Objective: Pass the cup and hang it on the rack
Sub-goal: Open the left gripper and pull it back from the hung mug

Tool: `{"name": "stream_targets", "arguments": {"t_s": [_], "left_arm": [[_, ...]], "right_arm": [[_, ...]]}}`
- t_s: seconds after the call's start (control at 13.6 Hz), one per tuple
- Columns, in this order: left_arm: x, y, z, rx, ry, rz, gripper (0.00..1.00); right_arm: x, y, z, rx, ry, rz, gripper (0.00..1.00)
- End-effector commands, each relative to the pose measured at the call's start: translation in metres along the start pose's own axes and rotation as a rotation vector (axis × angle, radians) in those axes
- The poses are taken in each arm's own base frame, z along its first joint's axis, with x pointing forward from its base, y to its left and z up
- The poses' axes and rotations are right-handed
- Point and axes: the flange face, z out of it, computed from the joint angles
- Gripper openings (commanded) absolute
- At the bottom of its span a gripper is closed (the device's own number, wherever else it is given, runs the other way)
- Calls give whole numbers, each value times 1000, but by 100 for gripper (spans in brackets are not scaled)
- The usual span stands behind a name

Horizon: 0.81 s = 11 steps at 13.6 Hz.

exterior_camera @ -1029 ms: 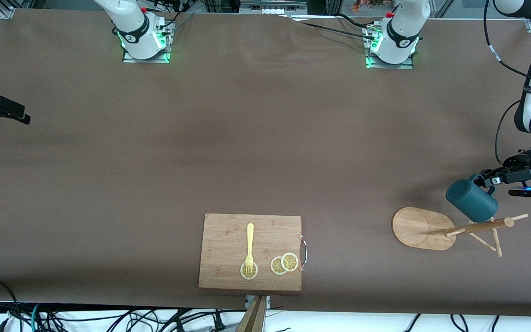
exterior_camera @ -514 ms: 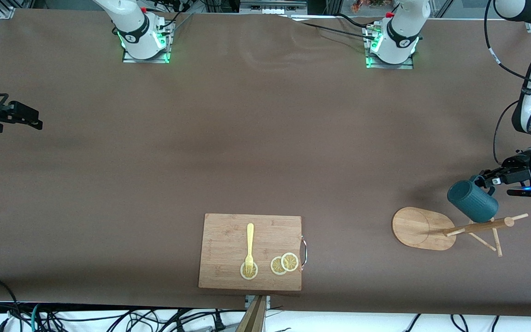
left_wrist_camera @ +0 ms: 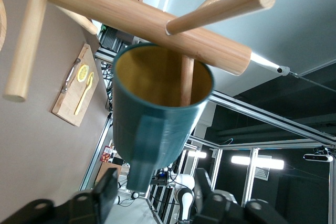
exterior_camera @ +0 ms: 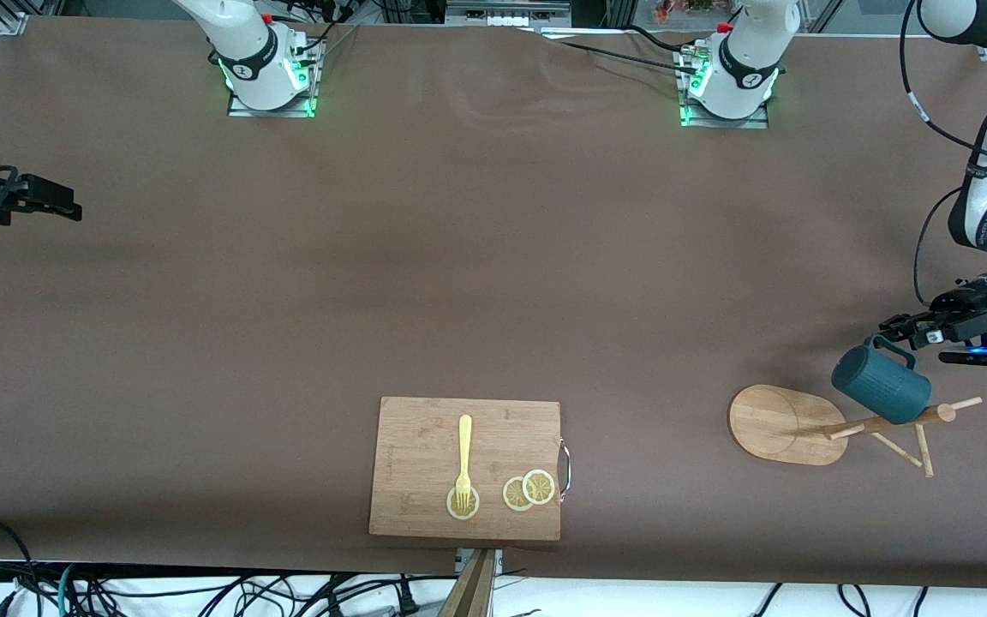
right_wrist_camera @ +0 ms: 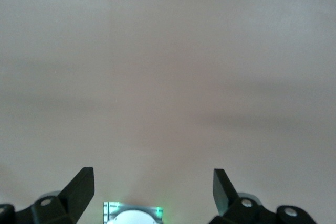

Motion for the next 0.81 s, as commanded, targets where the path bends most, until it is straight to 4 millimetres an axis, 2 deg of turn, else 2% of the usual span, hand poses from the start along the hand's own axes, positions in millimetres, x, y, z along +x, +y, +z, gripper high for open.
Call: {"name": "stream_targets", "arguments": {"t_s": [0.0,0.51,0.73], "left_arm": [[-2,3,-2,27,-36,30,100],[-44,35,-19,229,-203,22,100],[-73,55,-29,438,-306,2,100]], "right_arm": [[-7,-1,-4,-7,-42,-17,100],[-6,-6,-3,-15,-45,-27,100],[-5,-5,-4,-16,-39,-27,100]]}}
